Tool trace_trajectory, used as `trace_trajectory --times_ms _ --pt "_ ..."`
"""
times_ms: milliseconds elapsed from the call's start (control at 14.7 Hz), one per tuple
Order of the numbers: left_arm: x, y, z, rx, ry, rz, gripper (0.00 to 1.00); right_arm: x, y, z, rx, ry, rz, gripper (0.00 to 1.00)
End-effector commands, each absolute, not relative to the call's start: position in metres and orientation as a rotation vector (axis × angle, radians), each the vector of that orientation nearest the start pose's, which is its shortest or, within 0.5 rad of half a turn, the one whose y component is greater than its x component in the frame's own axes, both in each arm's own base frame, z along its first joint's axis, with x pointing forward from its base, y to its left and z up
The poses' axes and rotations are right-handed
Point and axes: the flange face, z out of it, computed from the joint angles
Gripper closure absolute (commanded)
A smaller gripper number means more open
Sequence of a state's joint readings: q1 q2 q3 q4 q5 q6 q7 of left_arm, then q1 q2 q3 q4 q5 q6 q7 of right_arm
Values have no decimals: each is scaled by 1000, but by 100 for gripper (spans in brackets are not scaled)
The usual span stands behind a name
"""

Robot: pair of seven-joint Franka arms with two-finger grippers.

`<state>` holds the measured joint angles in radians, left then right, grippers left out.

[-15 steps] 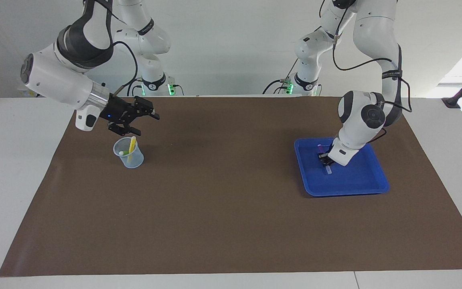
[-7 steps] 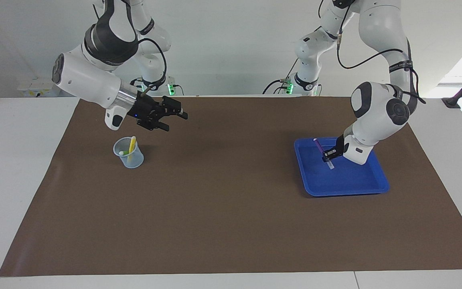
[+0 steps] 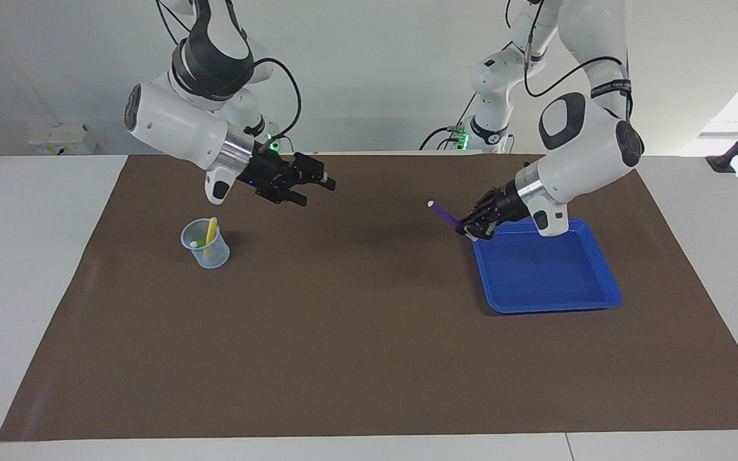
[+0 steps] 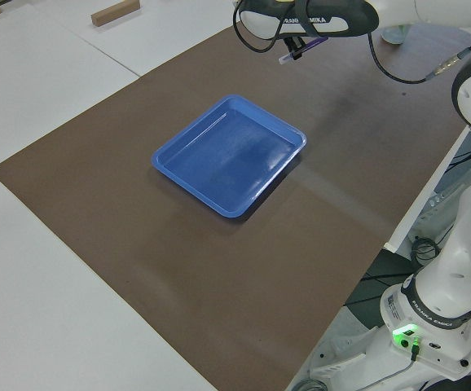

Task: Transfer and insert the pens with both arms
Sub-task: 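Lift the purple pen with the left gripper toward the right gripper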

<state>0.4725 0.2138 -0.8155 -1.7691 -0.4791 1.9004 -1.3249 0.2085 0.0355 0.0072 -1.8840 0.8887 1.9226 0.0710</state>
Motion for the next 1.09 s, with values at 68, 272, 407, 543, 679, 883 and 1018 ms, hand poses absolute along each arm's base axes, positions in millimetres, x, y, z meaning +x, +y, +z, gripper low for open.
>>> trace_trajectory --times_ms 68,272,407,543,679,883,1018 --pt "546 -232 486 -2693 -2173 898 100 557 192 511 -2230 338 104 0" --pt "528 -244 474 -2626 -2279 984 100 557 221 514 -2197 413 48 0" --pt "516 -263 475 -2620 -2318 1035 100 553 231 510 -2205 407 34 0" --pt "507 -276 469 -2633 -2345 996 100 548 241 510 -2213 373 36 6" --pt "502 -283 469 -2634 -2355 1000 100 544 251 511 -2225 347 35 19" --pt "498 -292 470 -2628 -2365 1000 100 540 258 509 -2245 316 35 24" --pt "498 -292 470 -2620 -2375 999 100 537 258 506 -2279 275 35 27"
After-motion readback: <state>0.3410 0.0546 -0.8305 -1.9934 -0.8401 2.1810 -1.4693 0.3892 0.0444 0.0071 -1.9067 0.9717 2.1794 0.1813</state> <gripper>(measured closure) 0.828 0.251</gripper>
